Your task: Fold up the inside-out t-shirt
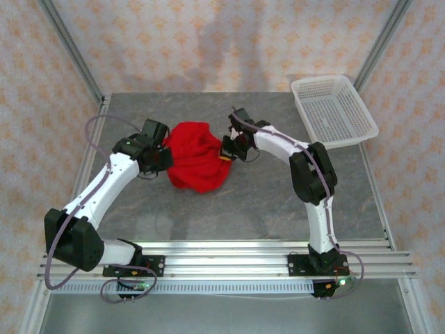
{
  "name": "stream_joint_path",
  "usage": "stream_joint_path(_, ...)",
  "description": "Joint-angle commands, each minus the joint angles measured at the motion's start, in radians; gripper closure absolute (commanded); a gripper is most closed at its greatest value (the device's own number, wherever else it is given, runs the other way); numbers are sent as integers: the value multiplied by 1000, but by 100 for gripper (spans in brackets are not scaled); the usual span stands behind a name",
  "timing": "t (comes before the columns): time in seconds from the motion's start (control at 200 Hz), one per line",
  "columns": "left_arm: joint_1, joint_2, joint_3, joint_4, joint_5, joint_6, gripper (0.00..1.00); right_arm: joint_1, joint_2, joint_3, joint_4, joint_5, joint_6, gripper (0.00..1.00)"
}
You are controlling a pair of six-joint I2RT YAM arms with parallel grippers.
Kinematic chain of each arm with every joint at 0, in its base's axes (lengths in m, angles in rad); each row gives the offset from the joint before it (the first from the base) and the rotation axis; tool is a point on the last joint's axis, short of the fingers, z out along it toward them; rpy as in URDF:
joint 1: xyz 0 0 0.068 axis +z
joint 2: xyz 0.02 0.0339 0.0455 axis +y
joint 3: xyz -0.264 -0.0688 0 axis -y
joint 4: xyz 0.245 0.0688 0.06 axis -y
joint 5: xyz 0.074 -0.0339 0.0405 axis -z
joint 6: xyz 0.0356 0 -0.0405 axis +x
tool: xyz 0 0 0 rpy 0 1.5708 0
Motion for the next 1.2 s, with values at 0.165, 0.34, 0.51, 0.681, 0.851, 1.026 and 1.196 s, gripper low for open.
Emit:
stream_joint_path(0.165, 46, 27, -18, -36, -60, -77, 74, 58, -216, -111, -18, 128, -120, 80)
stream_joint_path(0.34, 37, 50, 126, 143, 111, -21, 38, 54, -327, -192, 81, 401, -79, 70)
stream_joint_path(0.51, -67, 254, 331, 56, 201, 160, 33, 52, -383, -312, 196, 416, -33, 68)
stream_joint_path(0.681, -92, 400, 347, 52, 181, 148, 26, 52, -373, -295, 160, 397, -29, 67)
stream_joint_path(0.851, -91, 462, 368, 97, 150, 135, 28, 53, -382, -290, 143, 394, -36, 66)
stream_joint_path(1.026, -86, 427, 462, 63, 167, 117, 100, 52, -391, -273, 129, 386, -70, 66)
stream_joint_path(1.196, -46, 299, 554, -10, 123, 67, 100, 57, -404, -281, 198, 398, -138, 66)
